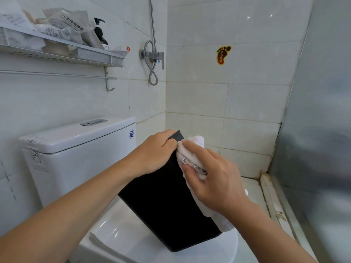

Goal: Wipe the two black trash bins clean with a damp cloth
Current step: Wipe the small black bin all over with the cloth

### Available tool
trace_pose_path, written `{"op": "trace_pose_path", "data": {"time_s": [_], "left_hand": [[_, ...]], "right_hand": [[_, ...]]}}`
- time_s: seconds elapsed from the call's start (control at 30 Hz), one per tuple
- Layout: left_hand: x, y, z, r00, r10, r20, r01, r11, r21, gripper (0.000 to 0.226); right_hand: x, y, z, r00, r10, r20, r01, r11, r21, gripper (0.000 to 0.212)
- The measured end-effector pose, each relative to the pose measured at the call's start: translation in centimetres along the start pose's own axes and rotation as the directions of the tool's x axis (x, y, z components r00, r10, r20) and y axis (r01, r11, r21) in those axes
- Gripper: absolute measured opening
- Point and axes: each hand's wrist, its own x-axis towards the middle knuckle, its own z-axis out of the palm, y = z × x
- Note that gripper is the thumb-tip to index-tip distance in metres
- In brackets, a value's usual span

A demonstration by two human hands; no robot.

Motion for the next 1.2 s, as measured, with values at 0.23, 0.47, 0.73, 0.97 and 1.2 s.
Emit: {"op": "trace_pose_path", "data": {"time_s": [0.23,0.47,0.73,0.97,1.2], "left_hand": [[-0.4,-0.4,-0.8,1.0,-0.009,0.008,0.01,0.999,-0.052,0.043],[-0.5,-1.2,-1.2,0.999,-0.03,-0.016,0.029,0.999,-0.03,0.042],[-1.0,-0.2,-0.7,1.0,0.01,0.026,-0.009,1.0,-0.014,0.047],[-0.7,-0.7,-0.9,1.0,-0.031,0.003,0.031,0.999,-0.011,0.046],[-0.8,-0.3,-0.3,1.0,-0.007,0.022,0.007,1.0,0.03,0.038]], "right_hand": [[-0.6,0.5,-0.2,0.993,-0.038,0.11,0.042,0.998,-0.038,0.04],[-1.4,1.4,-1.1,0.98,0.006,0.199,0.013,0.995,-0.096,0.036],[0.2,-0.9,-1.3,0.978,-0.149,0.143,0.159,0.986,-0.055,0.038],[-1.4,0.1,-2.5,0.953,-0.145,0.266,0.181,0.977,-0.116,0.033],[-0.4,-1.4,-1.8,0.969,-0.163,0.186,0.182,0.979,-0.088,0.038]]}}
